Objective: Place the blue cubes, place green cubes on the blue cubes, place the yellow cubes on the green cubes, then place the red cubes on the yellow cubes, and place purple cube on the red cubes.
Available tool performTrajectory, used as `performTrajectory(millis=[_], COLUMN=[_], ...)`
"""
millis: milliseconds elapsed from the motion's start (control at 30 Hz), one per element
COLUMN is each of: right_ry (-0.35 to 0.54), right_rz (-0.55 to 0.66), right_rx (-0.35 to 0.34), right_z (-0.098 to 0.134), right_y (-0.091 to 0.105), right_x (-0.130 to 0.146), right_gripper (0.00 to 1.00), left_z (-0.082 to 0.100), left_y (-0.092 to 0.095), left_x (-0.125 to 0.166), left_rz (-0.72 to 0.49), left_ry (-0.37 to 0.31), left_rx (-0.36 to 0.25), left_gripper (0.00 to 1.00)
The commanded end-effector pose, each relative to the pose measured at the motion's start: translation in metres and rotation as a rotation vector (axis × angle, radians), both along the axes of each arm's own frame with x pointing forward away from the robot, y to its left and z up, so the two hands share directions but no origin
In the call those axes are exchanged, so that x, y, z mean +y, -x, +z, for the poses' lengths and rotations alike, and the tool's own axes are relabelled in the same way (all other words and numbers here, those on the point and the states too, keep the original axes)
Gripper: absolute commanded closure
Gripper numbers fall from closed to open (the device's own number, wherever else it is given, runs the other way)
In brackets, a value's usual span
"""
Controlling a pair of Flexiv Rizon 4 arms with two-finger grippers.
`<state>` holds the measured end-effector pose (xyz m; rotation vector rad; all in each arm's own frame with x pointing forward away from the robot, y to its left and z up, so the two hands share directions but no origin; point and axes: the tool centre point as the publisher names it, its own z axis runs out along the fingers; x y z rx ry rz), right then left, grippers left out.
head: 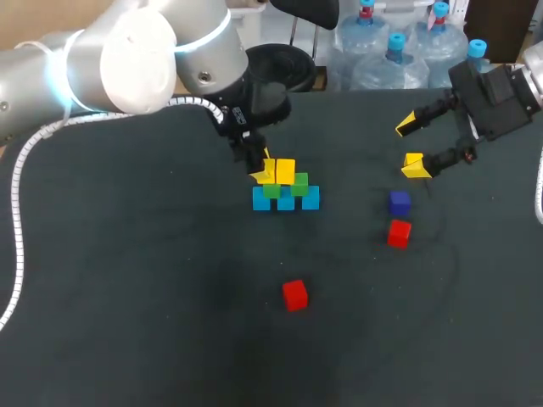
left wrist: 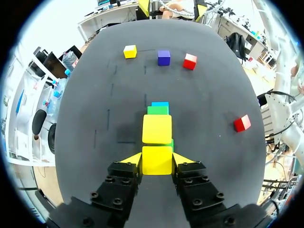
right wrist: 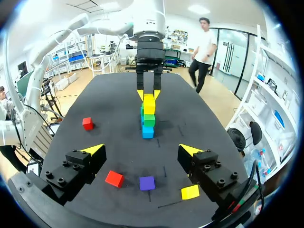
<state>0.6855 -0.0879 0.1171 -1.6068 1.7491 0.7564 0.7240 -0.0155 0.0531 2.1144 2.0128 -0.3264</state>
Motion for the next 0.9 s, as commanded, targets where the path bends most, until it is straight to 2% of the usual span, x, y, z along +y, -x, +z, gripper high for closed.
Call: performTrajectory(millis=[33, 367, 533, 633, 900], right_ry=[-0.002, -0.002, -0.002, -0.002, -0.002], right_rz=[0.0, 0.0, 0.0, 0.0, 0.0], right_rx=[-0.001, -0.001, -0.001, -0.001, -0.001], right_z=[-0.0006, -0.0006, -0.0006, -0.0006, -0.0006], right_y=[-0.0002, -0.0002, -0.0002, -0.0002, -0.0002], right_x=[0.0002, 0.0002, 0.0002, 0.0002, 0.0002], right_gripper=[0.0, 0.0, 0.0, 0.0, 0.0], left_z=[0.0005, -0.0004, -0.0006, -0.0006, -0.0007], left_y=[-0.0029, -0.0032, -0.0037, -0.0039, -0.0046], left_x=[-0.0013, -0.0029, -0.0031, -0.0032, -0.0028], left_rz=[-0.001, -0.004, -0.004, -0.004, -0.002], left_ry=[-0.007, -0.007, -0.008, -0.009, -0.011], left_rx=[0.005, 0.008, 0.008, 0.009, 0.009], left_gripper=[0.8, 0.77, 0.73, 0.67, 0.62])
